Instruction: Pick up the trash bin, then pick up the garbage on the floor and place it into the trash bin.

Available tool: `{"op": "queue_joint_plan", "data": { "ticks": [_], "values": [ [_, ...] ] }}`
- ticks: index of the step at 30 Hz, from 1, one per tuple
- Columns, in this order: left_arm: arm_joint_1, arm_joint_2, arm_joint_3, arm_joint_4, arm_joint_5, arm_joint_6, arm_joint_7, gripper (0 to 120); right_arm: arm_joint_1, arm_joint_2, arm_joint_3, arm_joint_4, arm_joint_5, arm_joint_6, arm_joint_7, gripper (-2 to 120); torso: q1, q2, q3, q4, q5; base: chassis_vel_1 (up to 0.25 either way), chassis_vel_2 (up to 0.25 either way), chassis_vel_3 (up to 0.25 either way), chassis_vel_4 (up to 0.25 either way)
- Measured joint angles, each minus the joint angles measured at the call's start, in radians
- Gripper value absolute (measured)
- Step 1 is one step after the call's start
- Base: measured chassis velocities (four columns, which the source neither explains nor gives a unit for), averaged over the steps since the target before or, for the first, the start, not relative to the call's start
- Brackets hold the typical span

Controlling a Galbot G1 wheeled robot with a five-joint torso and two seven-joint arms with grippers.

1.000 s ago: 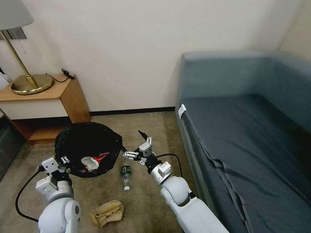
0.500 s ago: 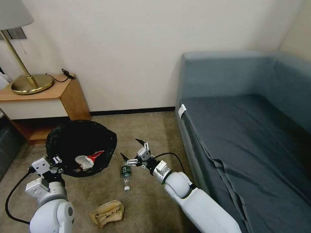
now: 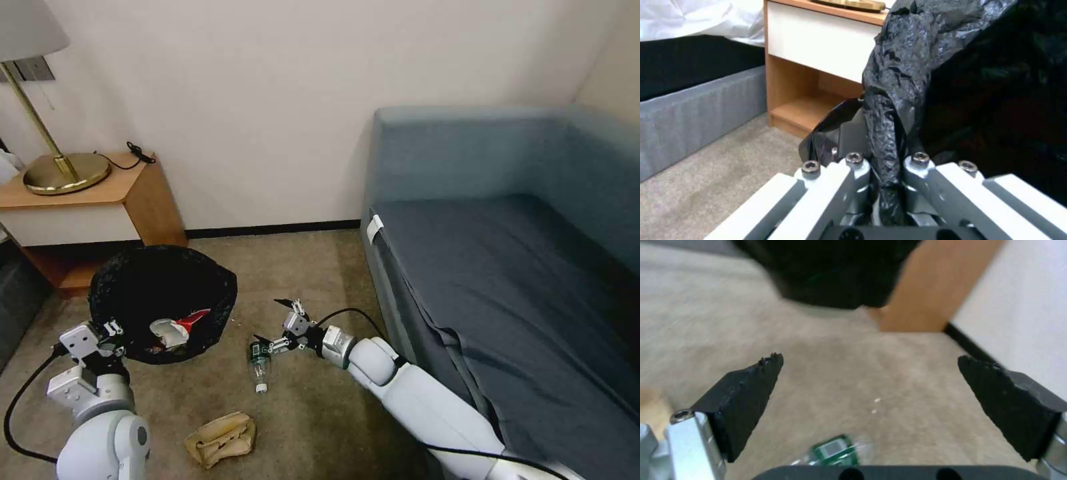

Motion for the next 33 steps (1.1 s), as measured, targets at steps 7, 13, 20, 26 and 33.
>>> {"op": "queue_joint_plan", "data": {
  "ticks": [7, 13, 20, 26, 33],
  "values": [
    [0.005, 0.0, 0.005, 0.006, -0.004, -0.01, -0.016, 4, 0.051, 0.015, -0.039, -0.087, -0.023, 0.038, -0.157, 100, 0.0, 0.0, 0.0, 0.0, -0.0001, 0.0, 0.0, 0.0, 0.0],
    [0.004, 0.0, 0.015, 0.007, -0.002, -0.015, -0.03, 4, 0.088, 0.04, -0.071, -0.158, -0.054, 0.08, -0.281, 100, 0.0, 0.0, 0.0, 0.0, -0.0001, 0.0, 0.0, 0.0, 0.0],
    [0.004, 0.0, 0.016, 0.0, -0.002, -0.015, -0.04, 4, 0.111, 0.063, -0.108, -0.21, -0.073, 0.092, -0.407, 100, 0.0, 0.0, 0.0, 0.0, -0.0001, 0.0, 0.0, 0.0, 0.0],
    [0.006, 0.0, 0.015, -0.003, -0.006, -0.018, -0.042, 4, 0.117, 0.09, -0.126, -0.232, -0.105, 0.089, -0.511, 100, 0.0, 0.0, 0.0, 0.0, -0.0002, 0.0, 0.0, 0.0, 0.0],
    [0.011, 0.0, 0.007, -0.006, -0.016, -0.023, -0.044, 4, 0.133, 0.131, -0.135, -0.257, -0.157, 0.064, -0.624, 100, 0.0, 0.0, 0.0, 0.0, -0.0002, 0.0, 0.0, 0.0, 0.0]
  ]
}}
